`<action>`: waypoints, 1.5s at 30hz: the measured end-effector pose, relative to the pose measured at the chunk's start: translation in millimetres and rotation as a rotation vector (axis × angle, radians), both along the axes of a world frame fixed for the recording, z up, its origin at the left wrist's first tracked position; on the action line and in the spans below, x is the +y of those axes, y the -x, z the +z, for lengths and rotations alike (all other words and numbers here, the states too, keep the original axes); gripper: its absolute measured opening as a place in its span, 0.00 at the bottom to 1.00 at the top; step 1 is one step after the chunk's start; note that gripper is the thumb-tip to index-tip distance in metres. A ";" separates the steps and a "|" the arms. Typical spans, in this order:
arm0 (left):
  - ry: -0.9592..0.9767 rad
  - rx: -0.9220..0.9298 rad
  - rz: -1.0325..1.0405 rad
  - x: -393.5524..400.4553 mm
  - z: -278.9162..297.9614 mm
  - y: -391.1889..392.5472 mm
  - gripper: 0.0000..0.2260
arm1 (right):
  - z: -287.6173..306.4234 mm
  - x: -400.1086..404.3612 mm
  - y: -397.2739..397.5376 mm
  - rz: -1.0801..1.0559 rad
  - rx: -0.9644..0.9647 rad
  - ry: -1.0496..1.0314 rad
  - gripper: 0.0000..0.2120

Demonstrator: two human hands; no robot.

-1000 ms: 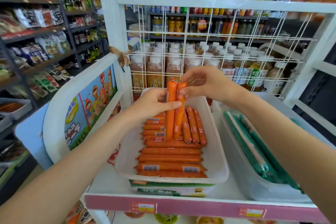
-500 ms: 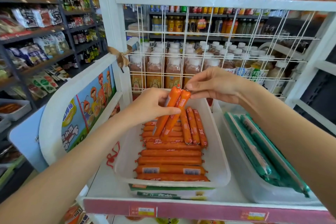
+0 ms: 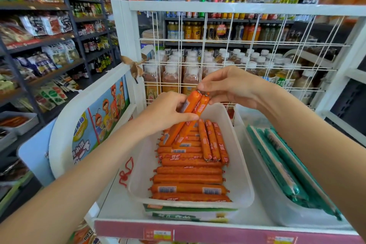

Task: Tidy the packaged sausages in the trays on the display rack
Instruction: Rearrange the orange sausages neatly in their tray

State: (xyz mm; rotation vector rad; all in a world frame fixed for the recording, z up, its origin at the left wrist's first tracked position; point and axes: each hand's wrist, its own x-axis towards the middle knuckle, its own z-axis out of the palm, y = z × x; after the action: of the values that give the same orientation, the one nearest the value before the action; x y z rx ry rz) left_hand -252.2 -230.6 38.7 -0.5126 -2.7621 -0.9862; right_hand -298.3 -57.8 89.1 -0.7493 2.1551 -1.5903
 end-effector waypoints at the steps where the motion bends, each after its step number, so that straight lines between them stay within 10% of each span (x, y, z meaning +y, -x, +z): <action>1: 0.010 0.008 0.007 -0.3 0.5 0.0 0.13 | 0.9 -0.4 0.1 -0.001 -0.011 -0.003 0.02; 10: -0.075 -0.027 0.034 -3.1 4.6 5.0 0.08 | -7.8 4.8 4.6 -0.093 -0.076 0.178 0.03; 16: -1.029 -0.202 0.293 -13.8 19.2 17.6 0.03 | -27.6 12.8 0.5 0.014 0.116 -0.149 0.09; 21: -1.299 -0.278 0.343 -10.1 23.0 24.9 0.02 | -33.6 7.3 -4.1 0.016 0.178 -0.135 0.16; 45: -1.142 -0.401 0.205 -7.9 27.7 29.8 0.04 | -22.5 11.3 -7.2 -0.015 0.365 0.056 0.10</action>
State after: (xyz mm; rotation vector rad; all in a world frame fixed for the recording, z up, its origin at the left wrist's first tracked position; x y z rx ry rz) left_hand -281.9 -238.5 66.4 0.1701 -1.8987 -2.4549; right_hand -291.1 -46.4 66.6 -1.1180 2.3738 -1.6297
